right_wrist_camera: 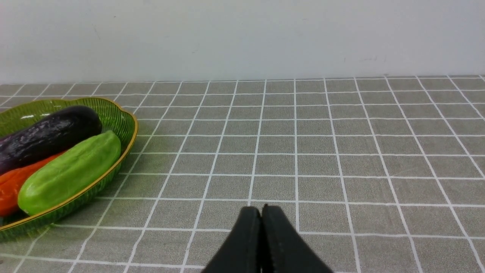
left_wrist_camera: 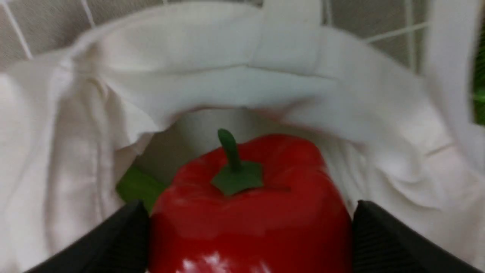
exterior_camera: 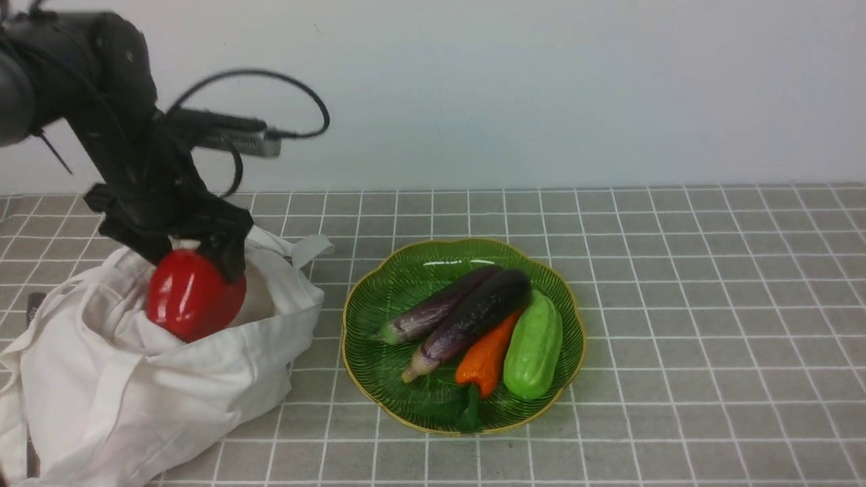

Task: Take vegetables from bag on grey coffee tablecloth place on plate.
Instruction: 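Take the red bell pepper out of the bag and place it on the plate with the left gripper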

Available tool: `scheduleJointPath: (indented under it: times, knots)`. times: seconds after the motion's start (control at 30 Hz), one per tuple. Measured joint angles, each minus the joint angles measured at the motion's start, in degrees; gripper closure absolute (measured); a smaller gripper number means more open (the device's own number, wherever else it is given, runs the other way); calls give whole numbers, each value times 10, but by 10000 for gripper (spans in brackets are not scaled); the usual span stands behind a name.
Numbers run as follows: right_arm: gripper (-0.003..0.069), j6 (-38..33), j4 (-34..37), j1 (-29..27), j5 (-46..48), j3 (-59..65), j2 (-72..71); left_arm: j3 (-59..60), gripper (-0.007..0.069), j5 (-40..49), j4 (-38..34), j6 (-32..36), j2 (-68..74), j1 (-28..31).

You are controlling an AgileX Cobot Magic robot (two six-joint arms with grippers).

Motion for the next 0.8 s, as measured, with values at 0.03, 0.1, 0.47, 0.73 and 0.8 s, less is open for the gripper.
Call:
scheduleJointPath:
  times: [0.03, 0.1, 0.47, 0.73, 0.8]
  knots:
    - [673, 0, 0, 0, 0, 0, 0, 0, 0, 0, -5, 0, -21, 0]
    - [673, 0, 0, 0, 0, 0, 0, 0, 0, 0, -19, 0, -58, 0]
    - [673, 1, 0, 0, 0, 0, 0, 0, 0, -15, -172, 89, -138, -103]
    - [673, 1, 0, 0, 0, 0, 0, 0, 0, -90, -159, 106, -42, -201]
    - [673, 1, 0, 0, 0, 0, 0, 0, 0, -101, -137, 106, -17, -208]
